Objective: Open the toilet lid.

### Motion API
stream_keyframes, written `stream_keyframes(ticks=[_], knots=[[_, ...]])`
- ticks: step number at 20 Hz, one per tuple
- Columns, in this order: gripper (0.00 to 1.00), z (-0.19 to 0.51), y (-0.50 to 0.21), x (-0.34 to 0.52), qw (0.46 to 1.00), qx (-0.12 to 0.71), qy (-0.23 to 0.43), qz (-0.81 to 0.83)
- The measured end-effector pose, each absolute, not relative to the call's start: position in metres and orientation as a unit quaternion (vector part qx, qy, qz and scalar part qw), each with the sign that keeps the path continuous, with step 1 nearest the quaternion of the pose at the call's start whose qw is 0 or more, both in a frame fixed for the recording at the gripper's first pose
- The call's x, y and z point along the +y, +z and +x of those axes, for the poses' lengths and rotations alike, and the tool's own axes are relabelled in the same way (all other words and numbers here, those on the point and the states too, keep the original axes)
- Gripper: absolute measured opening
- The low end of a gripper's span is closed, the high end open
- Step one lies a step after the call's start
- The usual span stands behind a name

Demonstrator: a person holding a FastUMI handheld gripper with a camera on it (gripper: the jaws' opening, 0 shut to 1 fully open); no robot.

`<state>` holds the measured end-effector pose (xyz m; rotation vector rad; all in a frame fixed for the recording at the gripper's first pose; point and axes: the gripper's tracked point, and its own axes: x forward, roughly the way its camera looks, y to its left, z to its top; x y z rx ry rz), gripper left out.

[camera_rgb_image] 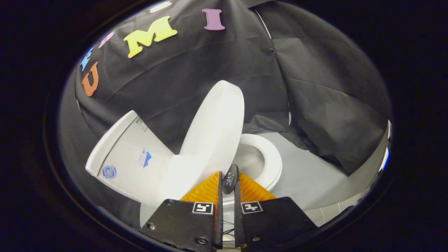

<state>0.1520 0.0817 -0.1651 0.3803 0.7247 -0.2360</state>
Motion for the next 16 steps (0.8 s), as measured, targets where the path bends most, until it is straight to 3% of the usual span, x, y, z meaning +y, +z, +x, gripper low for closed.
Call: stream_keyframes(ticks=[16], knots=[[0.16, 0.165, -0.109, 0.156, 0.943, 0.312, -0.07, 0.095]])
